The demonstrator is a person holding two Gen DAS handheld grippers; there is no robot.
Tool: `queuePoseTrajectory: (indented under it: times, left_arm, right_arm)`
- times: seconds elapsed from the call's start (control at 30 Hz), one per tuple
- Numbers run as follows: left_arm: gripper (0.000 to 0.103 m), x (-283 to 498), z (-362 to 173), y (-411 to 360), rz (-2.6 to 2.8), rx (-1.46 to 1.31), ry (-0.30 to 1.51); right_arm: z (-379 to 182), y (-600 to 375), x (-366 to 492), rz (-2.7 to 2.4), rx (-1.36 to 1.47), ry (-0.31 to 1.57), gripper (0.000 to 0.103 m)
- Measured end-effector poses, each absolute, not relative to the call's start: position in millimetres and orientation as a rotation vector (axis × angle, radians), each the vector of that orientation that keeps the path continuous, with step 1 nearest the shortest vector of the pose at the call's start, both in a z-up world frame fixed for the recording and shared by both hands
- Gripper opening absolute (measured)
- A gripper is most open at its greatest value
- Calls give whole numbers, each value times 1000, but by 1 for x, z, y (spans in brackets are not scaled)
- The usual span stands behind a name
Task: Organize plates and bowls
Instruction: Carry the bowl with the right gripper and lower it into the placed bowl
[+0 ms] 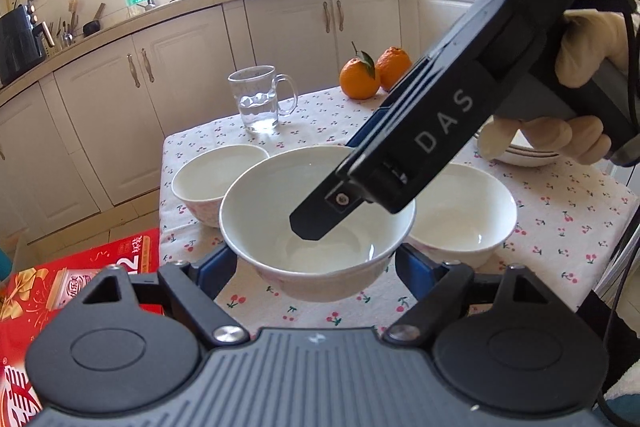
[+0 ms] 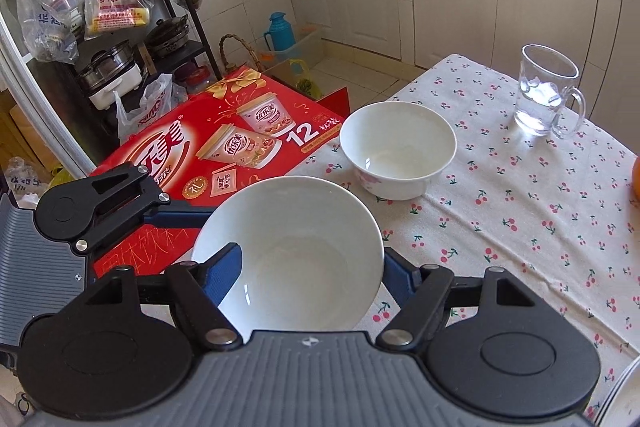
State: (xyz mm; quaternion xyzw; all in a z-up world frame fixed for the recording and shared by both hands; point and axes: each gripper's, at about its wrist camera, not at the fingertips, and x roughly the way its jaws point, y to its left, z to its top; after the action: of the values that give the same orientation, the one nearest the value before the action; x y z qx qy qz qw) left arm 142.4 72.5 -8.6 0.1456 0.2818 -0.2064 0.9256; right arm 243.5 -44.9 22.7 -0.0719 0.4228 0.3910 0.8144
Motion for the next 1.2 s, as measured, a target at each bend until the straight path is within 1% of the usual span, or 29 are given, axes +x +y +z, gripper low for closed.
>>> queuePoseTrajectory:
  times: [0.23, 0.47, 0.8, 0.87, 0.93, 1.03, 1.1, 1.2]
  left_arm:
    - [86, 135, 1, 43, -478, 306, 558]
    - [86, 135, 0, 11, -541, 309, 564]
    - [86, 142, -14, -12, -575, 327, 617]
    - [86, 143, -16, -13, -574, 331, 626]
    - [82, 144, -17, -14, -579, 332, 619]
    - [82, 146, -15, -15, -580, 324, 619]
    - [82, 150, -19, -13, -582, 313, 637]
    - [83, 149, -27, -11, -588, 335, 654]
  right_arm:
    - [41, -84, 223, 785, -153, 864, 80]
    - [43, -121, 210, 719, -140, 855, 80]
    - [27, -154, 210, 677, -98, 874, 80]
    - [23, -156, 211, 674, -90, 875, 80]
    - [21, -158, 212, 669, -93, 873, 80]
    - [20, -157, 211, 718, -63, 880, 80]
    - [18, -151, 209, 675, -114, 863, 80]
    - [9, -153, 213, 690, -55, 892, 80]
